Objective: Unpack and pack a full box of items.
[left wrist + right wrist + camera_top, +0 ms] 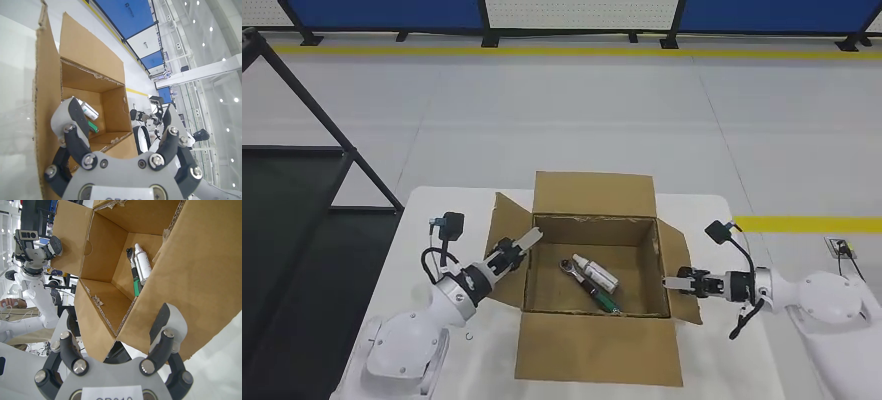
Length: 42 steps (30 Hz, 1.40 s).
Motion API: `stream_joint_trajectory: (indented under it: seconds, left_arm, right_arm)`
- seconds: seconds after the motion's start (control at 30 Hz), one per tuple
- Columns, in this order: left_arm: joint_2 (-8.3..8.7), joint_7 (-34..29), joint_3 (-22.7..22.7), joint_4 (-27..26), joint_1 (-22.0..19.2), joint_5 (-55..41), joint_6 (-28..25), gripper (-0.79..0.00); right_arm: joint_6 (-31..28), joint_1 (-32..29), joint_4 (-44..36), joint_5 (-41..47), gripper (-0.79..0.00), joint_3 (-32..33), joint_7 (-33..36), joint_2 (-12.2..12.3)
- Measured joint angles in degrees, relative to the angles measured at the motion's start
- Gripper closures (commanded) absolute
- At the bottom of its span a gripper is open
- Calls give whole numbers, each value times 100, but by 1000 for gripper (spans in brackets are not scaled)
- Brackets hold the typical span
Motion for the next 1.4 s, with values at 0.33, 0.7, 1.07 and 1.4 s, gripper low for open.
stream_joint_trajectory:
  seconds: [0.33, 0.7, 1.07, 1.4]
  left_arm:
    - [47, 48, -159, -77, 133, -70, -44, -785]
    - [99, 117, -360, -169, 243, -164, -72, -785]
    - [129, 253, -560, -265, 224, -576, -235, -785]
    - [169, 380, -1241, -382, 371, -1559, -602, -785]
  right_arm:
    - [-10, 245, 73, 32, -785, -459, -115, -71]
    - [-89, 380, 102, 51, -785, -668, -118, -90]
    - [11, 232, -669, -166, -785, -464, -508, -27]
    - [303, 556, -1386, -612, -785, -890, -966, -111]
